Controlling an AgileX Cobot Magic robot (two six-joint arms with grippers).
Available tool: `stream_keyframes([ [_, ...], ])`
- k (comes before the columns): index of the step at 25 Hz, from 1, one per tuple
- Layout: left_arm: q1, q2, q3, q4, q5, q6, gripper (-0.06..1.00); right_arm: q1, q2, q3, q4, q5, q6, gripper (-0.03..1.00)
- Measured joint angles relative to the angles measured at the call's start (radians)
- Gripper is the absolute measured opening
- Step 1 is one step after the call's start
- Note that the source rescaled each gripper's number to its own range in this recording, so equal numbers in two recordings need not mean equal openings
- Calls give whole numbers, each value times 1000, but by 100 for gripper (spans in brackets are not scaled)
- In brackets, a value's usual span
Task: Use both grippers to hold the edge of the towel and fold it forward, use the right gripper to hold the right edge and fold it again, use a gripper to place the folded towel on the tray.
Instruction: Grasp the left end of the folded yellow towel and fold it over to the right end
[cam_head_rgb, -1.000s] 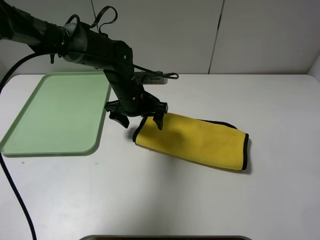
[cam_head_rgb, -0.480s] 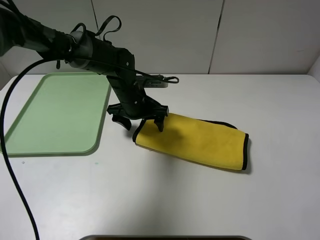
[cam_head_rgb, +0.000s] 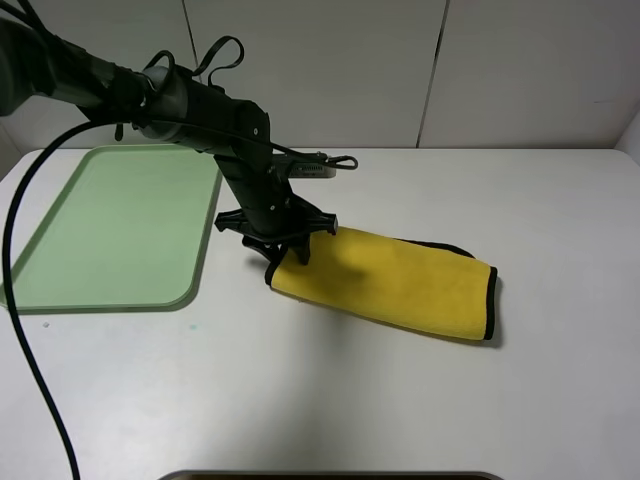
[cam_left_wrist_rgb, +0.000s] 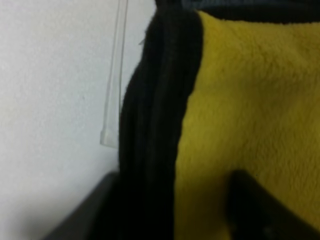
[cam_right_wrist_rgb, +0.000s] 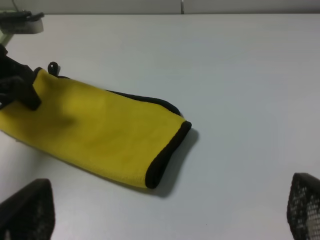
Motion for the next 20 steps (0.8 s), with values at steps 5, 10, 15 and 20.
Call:
stream_keyframes([
  [5,0,4,0,-5,-4,0,15,0,0,0,0,0,0,100],
  [10,0,4,0,-8,-13,0,4,0,0,0,0,0,0,100],
  [15,0,2,0,-7,-10,0,4,0,0,0,0,0,0,100],
  [20,12,-61,0,61,56,0,4,0,0,0,0,0,0,100],
])
